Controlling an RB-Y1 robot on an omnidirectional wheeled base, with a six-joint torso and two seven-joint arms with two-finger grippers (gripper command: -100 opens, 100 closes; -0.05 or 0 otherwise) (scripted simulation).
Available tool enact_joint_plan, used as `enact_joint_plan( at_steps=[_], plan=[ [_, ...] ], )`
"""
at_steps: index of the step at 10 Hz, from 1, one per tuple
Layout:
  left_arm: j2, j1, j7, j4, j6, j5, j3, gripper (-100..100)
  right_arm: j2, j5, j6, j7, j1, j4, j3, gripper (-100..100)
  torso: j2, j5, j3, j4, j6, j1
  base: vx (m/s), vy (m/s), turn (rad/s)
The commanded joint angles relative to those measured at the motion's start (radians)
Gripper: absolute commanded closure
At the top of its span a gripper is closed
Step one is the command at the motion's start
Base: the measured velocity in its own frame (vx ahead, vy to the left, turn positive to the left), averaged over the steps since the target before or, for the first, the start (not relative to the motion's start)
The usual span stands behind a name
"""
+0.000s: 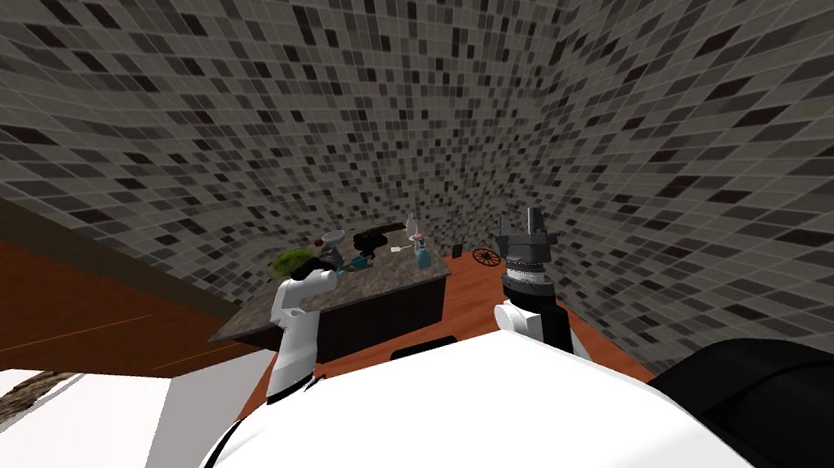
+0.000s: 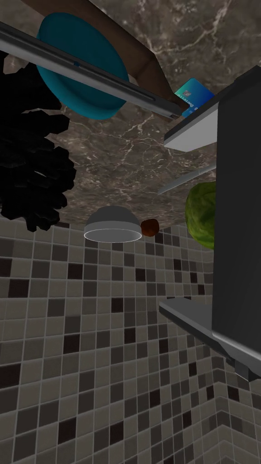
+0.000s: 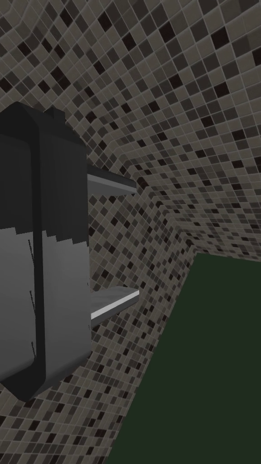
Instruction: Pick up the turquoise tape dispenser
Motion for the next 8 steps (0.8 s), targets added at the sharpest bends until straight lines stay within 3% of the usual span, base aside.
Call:
enact_joint_plan(
  at_steps=[1, 2, 3, 5, 8],
  plan=[
    [0.011, -0.03, 0.008, 0.038, 0.05, 0.007, 0.022, -100, 0.0, 0.0, 0.0, 0.0, 0.0, 0.0, 0.0, 0, 0.0, 0.0, 0.0, 0.0, 0.0, 0.0, 0.006, 0.005, -0.134],
    [0.011, -0.03, 0.008, 0.038, 0.076, 0.007, 0.022, -100, 0.0, 0.0, 0.0, 0.0, 0.0, 0.0, 0.0, 0, 0.0, 0.0, 0.0, 0.0, 0.001, 0.0, 0.008, 0.012, -0.104],
    [0.022, -0.059, 0.016, 0.072, 0.105, 0.012, 0.043, -100, 0.0, 0.0, 0.0, 0.0, 0.0, 0.0, 0.0, 0, 0.0, 0.0, 0.0, 0.0, 0.0, 0.0, 0.009, 0.018, -0.138],
    [0.022, -0.059, 0.016, 0.072, 0.144, 0.012, 0.043, -100, 0.0, 0.0, 0.0, 0.0, 0.0, 0.0, 0.0, 0, 0.0, 0.0, 0.0, 0.0, 0.0, 0.001, 0.005, 0.014, -0.049],
    [0.046, -0.112, 0.03, 0.14, 0.236, 0.022, 0.084, -100, 0.0, 0.0, 0.0, 0.0, 0.0, 0.0, 0.0, 0, 0.0, 0.0, 0.0, 0.0, 0.0, 0.001, 0.01, 0.016, -0.131]
  ],
)
